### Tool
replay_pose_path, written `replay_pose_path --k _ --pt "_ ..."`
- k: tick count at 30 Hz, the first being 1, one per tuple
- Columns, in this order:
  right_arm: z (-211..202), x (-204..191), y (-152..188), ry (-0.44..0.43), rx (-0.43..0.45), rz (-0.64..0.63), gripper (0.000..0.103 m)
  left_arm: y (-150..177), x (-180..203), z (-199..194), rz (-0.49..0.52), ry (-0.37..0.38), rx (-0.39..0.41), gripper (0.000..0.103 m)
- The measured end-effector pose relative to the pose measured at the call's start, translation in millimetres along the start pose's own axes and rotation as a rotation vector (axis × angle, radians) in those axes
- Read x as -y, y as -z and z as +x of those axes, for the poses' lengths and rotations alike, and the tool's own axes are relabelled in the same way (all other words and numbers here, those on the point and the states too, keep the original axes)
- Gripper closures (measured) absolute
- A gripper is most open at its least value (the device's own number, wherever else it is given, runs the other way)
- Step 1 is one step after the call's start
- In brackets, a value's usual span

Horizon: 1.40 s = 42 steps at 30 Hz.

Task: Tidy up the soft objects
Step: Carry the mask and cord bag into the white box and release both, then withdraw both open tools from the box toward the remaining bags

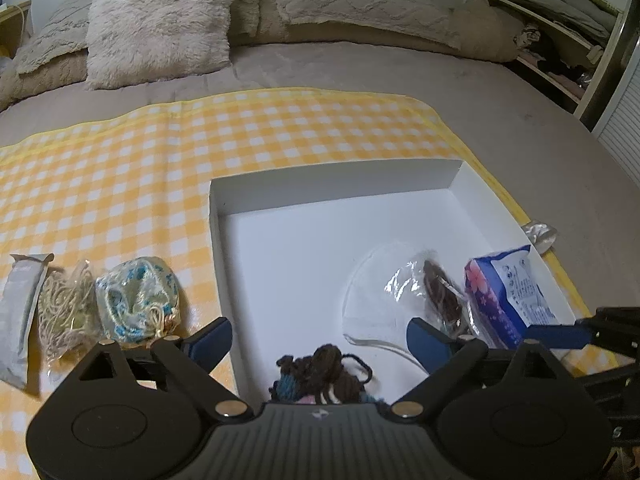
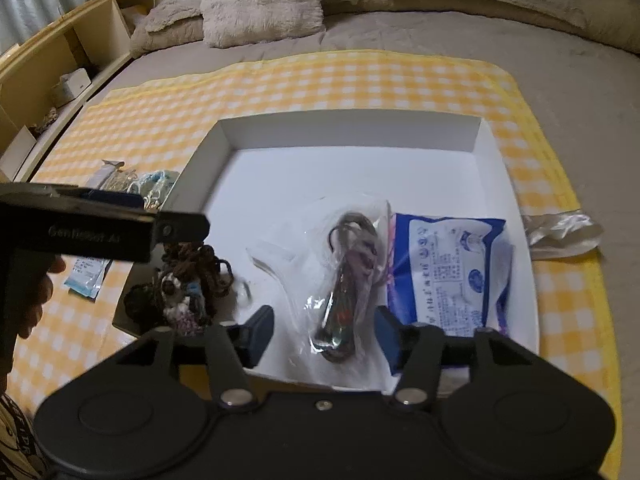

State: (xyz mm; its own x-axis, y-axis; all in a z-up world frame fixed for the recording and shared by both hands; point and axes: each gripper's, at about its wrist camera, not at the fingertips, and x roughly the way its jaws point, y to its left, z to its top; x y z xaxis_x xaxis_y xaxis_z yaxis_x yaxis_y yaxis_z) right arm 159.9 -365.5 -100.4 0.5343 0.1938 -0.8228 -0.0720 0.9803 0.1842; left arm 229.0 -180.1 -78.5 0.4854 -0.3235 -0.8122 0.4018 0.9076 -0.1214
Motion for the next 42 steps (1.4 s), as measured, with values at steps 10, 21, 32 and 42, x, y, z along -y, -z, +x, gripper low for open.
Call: replay_pose_path --k 10,21,32,42 --pt "-18 3 4 0.015 0.022 0.023 0.029 8 -1 -21 -0.002 0.016 0.025 0.003" --pt "-54 12 5 0.039 0.118 0.079 0.018 16 4 -45 0.005 0.029 0.061 0.000" --pt "-78 7 11 0.088 0.198 0.070 0.000 21 3 -65 0.000 0.030 0.103 0.000" --pt "-88 -2 14 0.107 0.246 0.047 0.000 26 -9 -85 -0.013 -0.001 0.159 0.000"
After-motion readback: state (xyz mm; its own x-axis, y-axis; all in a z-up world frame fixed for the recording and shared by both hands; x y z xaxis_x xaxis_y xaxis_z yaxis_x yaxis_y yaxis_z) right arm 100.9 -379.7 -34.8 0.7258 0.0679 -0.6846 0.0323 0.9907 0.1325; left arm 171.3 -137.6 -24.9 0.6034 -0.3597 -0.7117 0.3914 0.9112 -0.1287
